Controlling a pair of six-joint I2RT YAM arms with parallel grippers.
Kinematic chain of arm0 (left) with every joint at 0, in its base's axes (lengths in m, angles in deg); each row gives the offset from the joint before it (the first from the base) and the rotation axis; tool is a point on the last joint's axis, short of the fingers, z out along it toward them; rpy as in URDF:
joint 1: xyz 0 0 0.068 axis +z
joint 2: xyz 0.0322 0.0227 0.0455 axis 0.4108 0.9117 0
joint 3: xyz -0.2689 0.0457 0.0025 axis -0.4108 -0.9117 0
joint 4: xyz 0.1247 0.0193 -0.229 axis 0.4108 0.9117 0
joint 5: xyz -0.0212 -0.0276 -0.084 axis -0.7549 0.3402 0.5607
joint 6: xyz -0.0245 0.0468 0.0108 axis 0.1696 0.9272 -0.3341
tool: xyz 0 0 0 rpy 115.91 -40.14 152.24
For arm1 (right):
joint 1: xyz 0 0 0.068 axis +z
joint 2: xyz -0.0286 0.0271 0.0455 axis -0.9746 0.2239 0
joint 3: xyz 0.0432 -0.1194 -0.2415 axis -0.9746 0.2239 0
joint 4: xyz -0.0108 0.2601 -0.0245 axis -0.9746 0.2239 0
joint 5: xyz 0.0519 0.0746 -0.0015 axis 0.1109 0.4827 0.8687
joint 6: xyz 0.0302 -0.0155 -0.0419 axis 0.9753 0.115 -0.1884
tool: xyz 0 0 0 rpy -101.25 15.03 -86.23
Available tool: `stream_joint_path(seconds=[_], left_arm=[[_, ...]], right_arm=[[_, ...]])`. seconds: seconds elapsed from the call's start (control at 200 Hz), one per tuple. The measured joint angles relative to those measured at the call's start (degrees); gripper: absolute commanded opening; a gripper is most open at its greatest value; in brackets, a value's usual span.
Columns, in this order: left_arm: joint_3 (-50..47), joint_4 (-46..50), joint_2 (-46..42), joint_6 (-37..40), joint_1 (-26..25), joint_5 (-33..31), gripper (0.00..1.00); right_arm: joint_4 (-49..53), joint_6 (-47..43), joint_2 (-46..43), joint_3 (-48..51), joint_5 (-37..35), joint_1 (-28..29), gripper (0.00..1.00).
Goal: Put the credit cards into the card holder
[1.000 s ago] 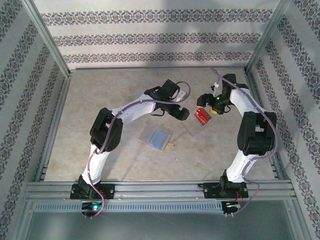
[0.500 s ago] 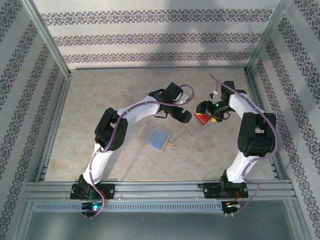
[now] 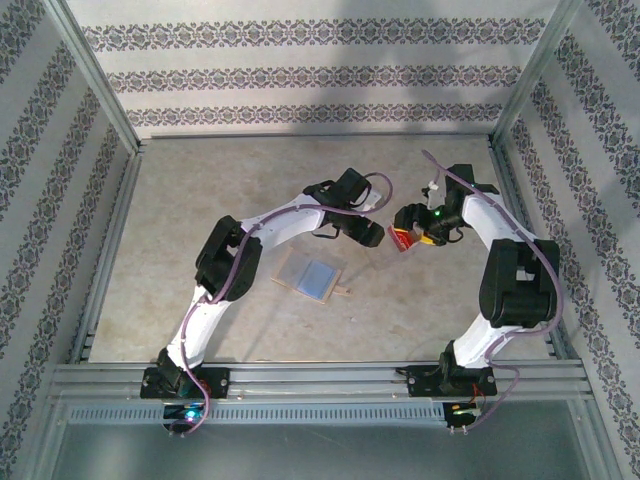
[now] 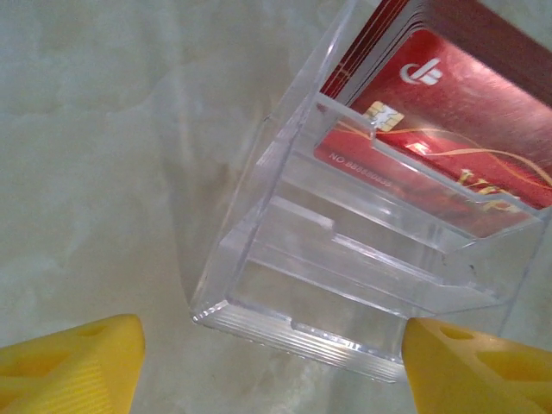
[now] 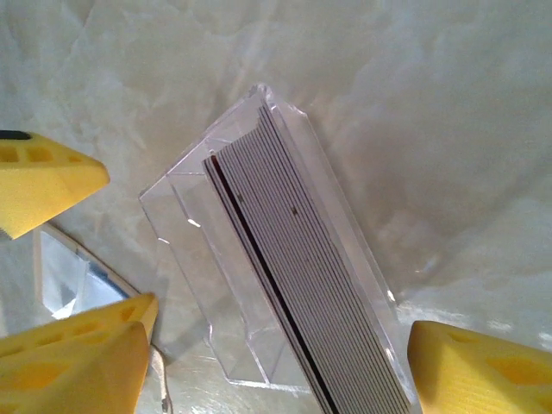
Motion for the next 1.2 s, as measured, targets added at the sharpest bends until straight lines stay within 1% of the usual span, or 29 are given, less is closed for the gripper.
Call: stream_joint_path(seconds=[0.24, 0.4, 0.505, 0.64, 1.009, 1.199], left_arm=[[0.3, 0.0, 1.4, 0.0, 0.0, -0.4, 0.77], [2.1, 0.0, 2.6, 0.0, 0.0, -0.4, 0.76], [3.2, 0.0, 3.6, 0.0, 0.0, -0.4, 0.72], [3.8, 0.0, 4.9, 0.6, 0.0, -0.9, 0.67], [3.9, 0.0, 5.4, 3.0, -0.3, -2.4, 0.66], [3.9, 0.0, 5.4, 4.3, -0.4, -2.8, 0.66]], right_arm=[[0.6, -2.7, -6.8, 0.4, -8.4, 0.1, 0.78], [0.4, -5.0, -9.8, 1.5, -12.7, 1.8, 0.77], [0.1, -6.0, -9.6, 1.6, -13.1, 3.6, 0.77], [-0.2, -6.0, -8.3, 1.6, -12.6, 4.2, 0.77], [-1.4, -6.0, -6.0, 2.0, -10.9, 4.3, 0.76], [-1.5, -6.0, -6.0, 2.8, -11.0, 5.4, 0.75]])
